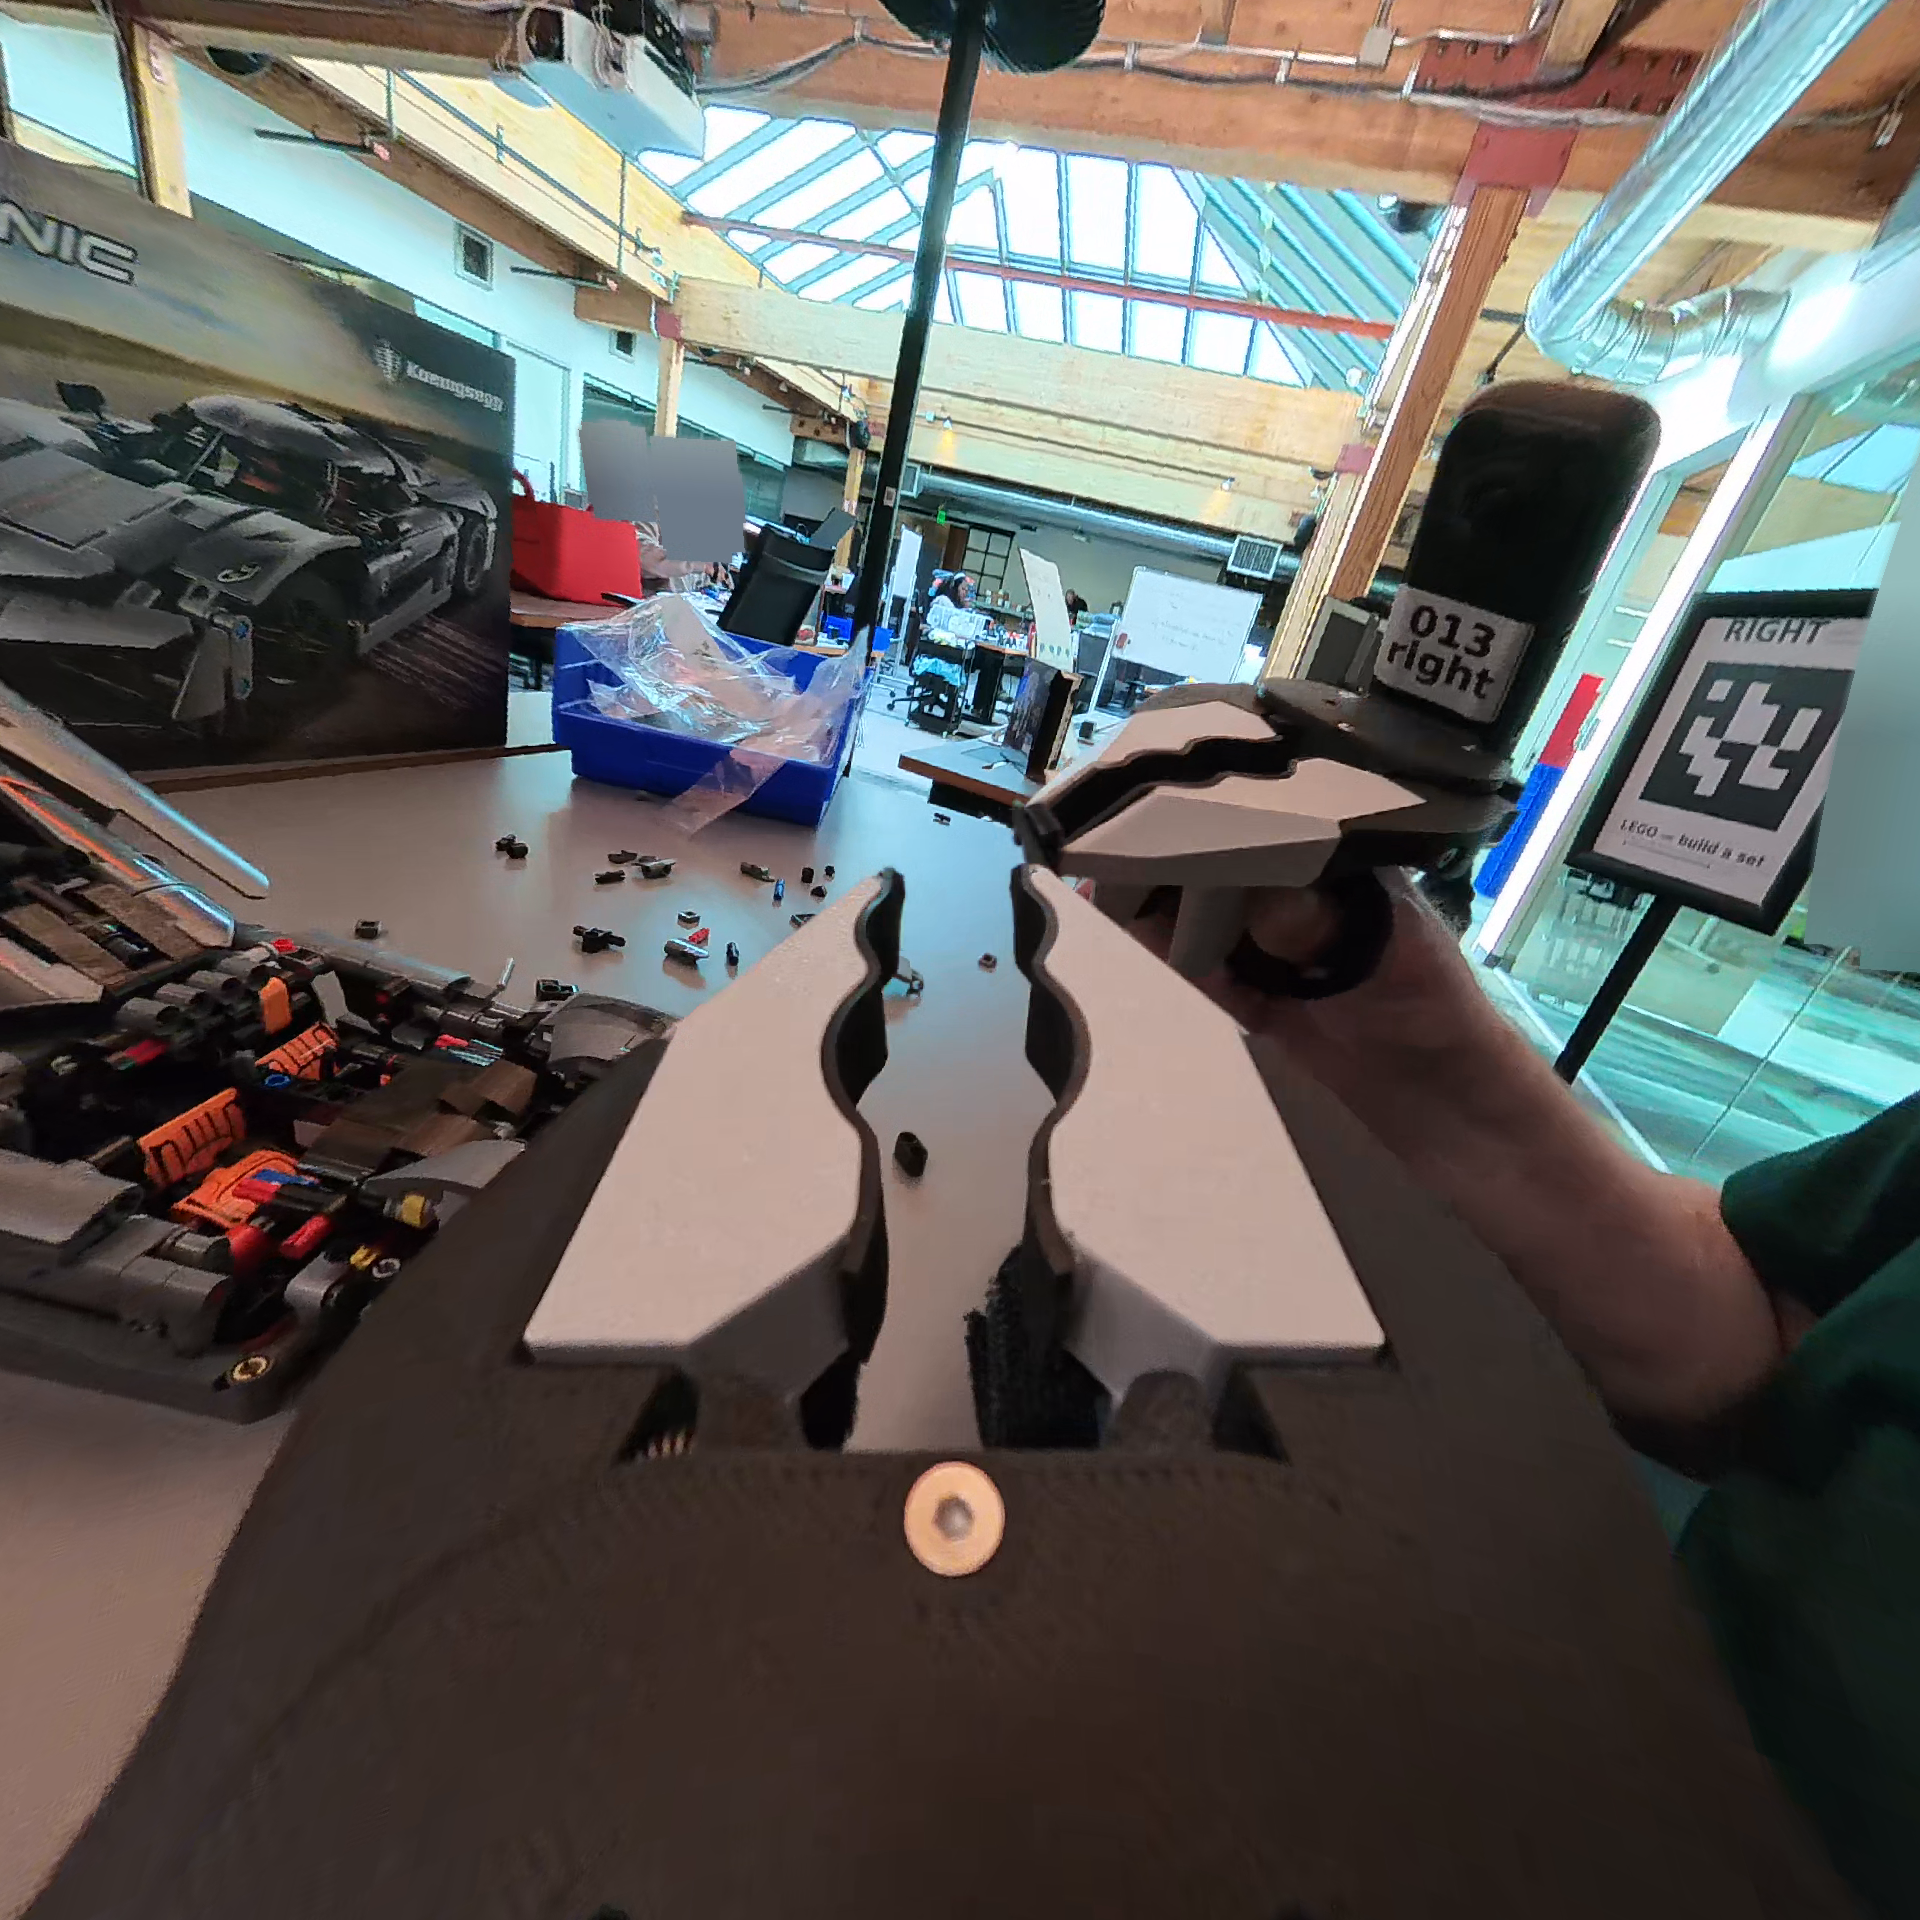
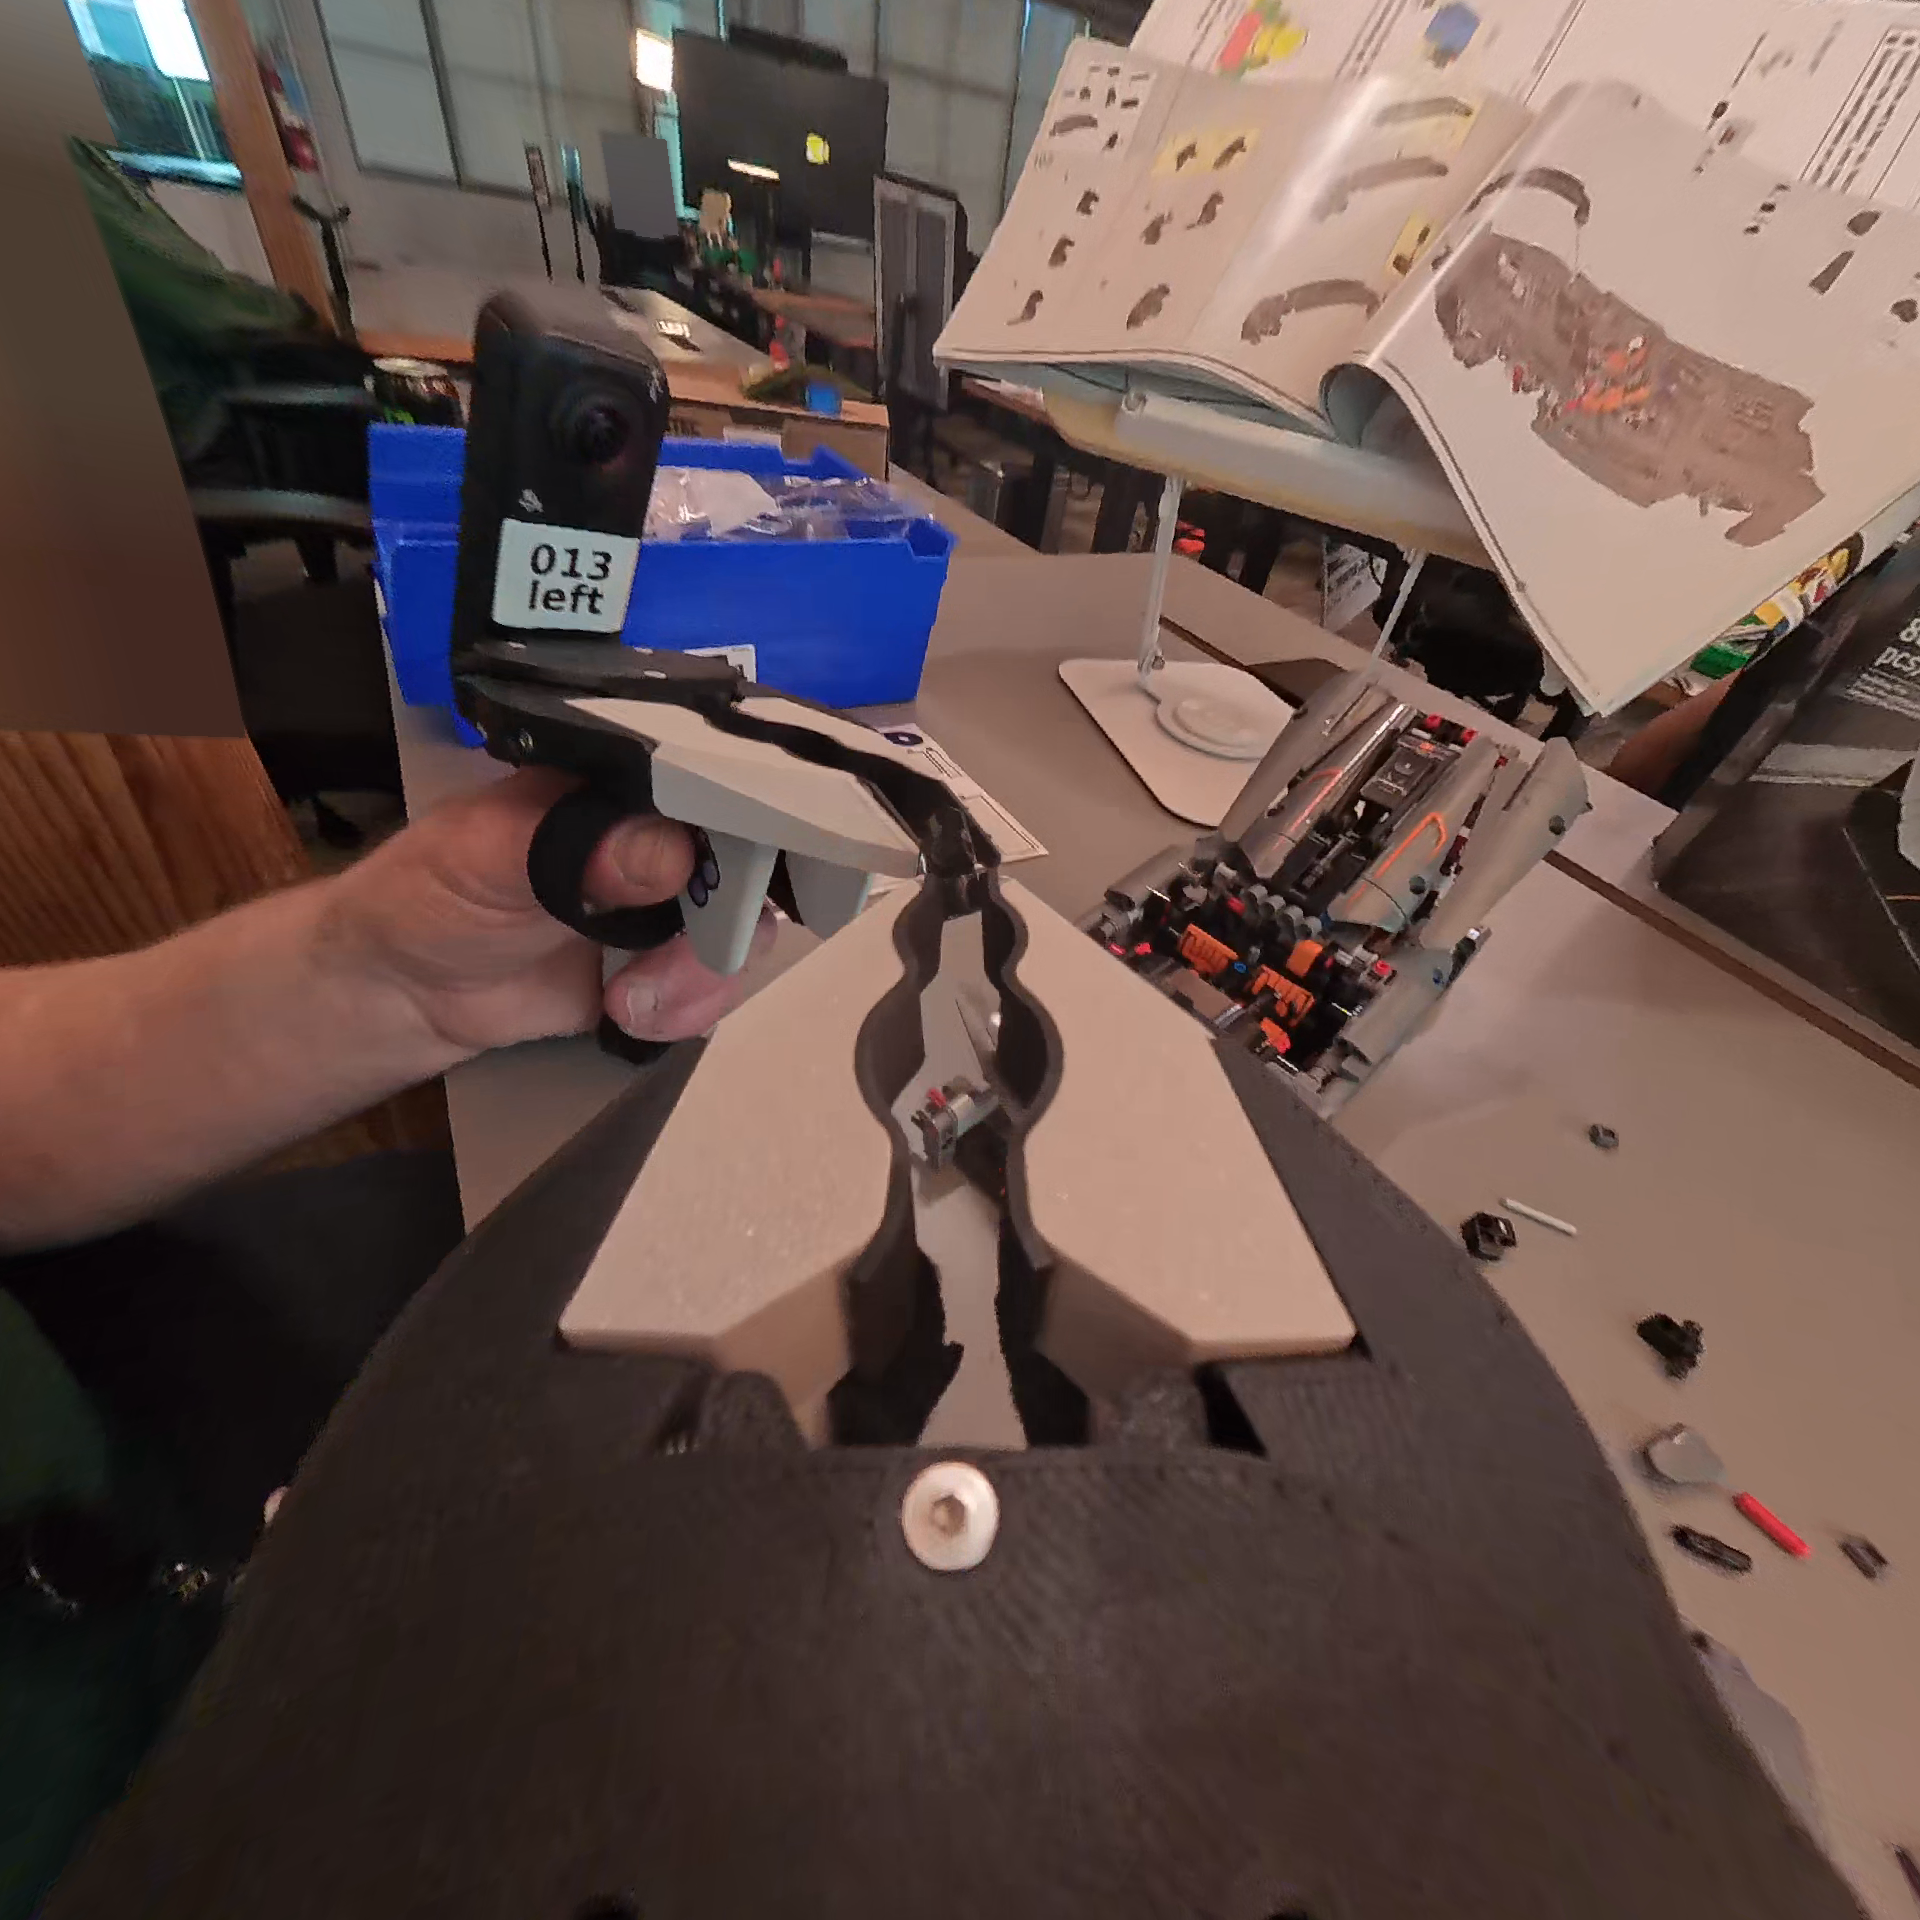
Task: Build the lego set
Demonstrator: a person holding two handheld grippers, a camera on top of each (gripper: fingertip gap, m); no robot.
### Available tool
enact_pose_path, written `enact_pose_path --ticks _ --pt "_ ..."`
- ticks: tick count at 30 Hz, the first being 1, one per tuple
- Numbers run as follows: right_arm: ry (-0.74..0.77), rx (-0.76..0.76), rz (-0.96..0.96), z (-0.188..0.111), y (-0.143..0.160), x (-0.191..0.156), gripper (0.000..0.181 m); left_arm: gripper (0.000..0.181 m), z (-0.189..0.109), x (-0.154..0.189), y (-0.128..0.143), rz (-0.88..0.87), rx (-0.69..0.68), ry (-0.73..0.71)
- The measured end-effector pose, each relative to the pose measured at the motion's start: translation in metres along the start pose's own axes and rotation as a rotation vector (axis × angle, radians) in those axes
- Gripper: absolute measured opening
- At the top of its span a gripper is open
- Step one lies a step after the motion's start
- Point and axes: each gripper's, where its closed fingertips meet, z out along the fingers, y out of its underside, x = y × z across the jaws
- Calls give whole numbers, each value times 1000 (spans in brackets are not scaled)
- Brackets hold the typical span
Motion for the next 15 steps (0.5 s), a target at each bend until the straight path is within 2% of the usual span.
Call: enact_pose_path --ticks 9,15 --pt "39 43 -41 3 -6 -2 6 18 0 13 -2 -69 24 111" --pt "39 71 -55 4 -11 -7 6 14 -1 22 -7 -47 48 160"
